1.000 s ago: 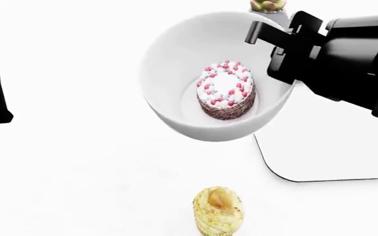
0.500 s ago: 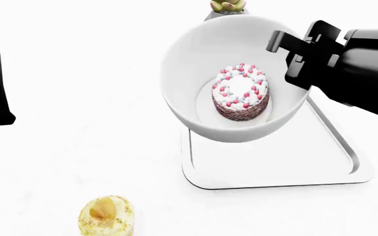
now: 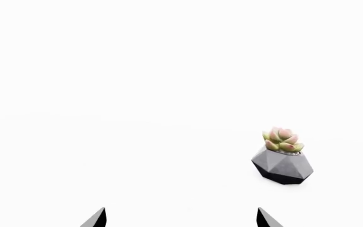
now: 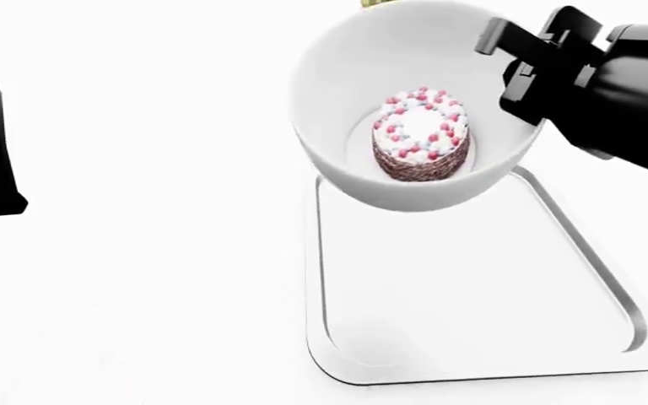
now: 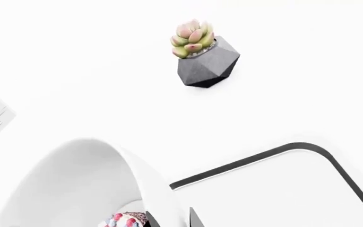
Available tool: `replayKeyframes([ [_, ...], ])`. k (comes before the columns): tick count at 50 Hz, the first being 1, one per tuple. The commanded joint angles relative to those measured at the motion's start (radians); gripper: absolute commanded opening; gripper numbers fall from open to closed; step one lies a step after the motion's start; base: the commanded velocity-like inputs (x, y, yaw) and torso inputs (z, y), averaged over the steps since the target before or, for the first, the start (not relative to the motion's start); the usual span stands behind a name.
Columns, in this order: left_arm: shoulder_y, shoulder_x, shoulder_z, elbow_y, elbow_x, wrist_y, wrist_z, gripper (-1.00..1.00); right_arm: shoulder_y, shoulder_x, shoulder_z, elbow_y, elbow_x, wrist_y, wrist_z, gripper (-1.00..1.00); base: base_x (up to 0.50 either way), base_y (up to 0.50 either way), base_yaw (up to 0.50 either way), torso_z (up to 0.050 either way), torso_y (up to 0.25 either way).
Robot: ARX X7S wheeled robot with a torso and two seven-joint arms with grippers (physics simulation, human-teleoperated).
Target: Pick up the bowl with cake and place it on the tray. Pick up the cupcake and place it on the tray.
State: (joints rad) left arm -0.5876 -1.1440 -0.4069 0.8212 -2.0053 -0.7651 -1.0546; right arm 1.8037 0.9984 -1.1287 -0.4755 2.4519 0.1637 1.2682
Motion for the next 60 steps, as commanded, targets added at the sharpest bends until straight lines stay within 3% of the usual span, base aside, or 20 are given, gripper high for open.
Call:
replayKeyframes([
  [1,-0.002,0.000,0.003,0.000,-0.001,0.001,0.000,1.00,0.021,0.014,0.029,0.025,-0.043,0.000,-0.020,-1.00,0.18,0.00,0.00,0.010,0.000],
  [36,-0.001,-0.005,-0.013,-0.004,-0.021,0.003,-0.001,1.00,-0.213,-0.035,-0.039,0.196,-0.155,-0.179,-0.146,-1.00,0.00,0.00,0.00,0.000,0.002],
  [60,0.003,-0.005,-0.020,-0.006,-0.025,0.001,-0.003,1.00,-0.267,-0.020,-0.059,0.184,-0.173,-0.189,-0.148,-1.00,0.00,0.00,0.00,0.001,0.002],
])
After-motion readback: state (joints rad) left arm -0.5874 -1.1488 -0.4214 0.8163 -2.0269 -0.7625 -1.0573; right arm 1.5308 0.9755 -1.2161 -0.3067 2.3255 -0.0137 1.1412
